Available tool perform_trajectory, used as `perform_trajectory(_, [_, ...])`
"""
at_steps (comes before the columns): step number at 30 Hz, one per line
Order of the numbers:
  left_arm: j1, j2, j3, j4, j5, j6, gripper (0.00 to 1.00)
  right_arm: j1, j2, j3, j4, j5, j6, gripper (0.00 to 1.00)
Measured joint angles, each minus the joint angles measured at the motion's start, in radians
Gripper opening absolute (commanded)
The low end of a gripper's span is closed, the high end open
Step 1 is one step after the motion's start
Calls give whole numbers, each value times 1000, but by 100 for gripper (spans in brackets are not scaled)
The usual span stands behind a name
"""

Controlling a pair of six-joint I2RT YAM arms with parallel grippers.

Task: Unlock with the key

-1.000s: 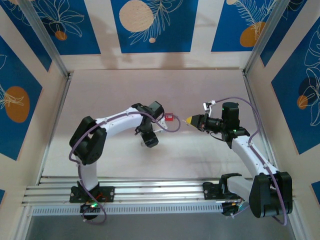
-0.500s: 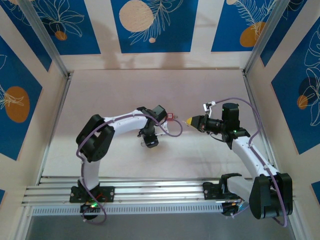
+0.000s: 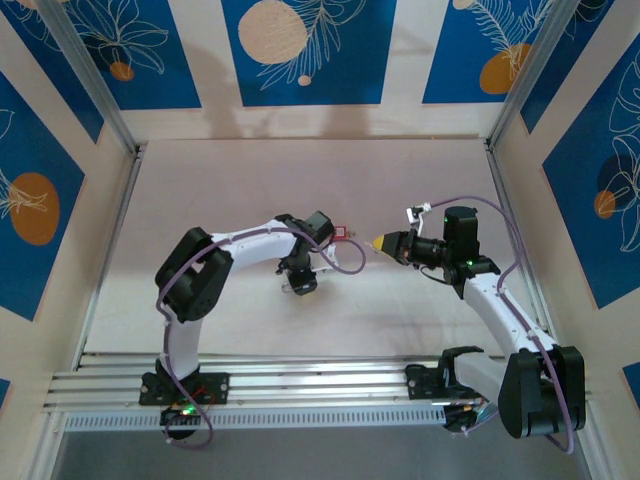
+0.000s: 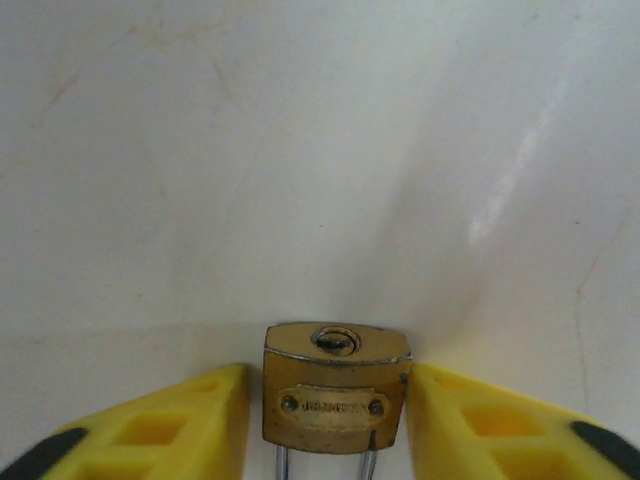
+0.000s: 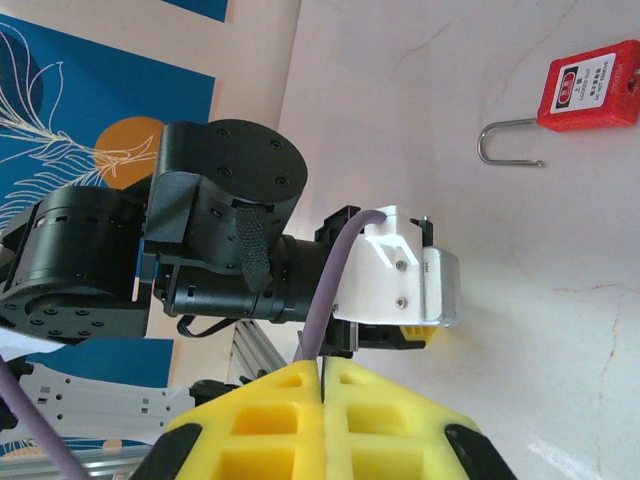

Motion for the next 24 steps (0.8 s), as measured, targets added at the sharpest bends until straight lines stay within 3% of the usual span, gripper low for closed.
perform_trajectory(7, [5,1,5,-2,9,2,25,0,0,0,0,0,0,0])
perform_trajectory(24, [18,-49,13,63,-27,-14,26,3,6,0,-32,51,-29,0])
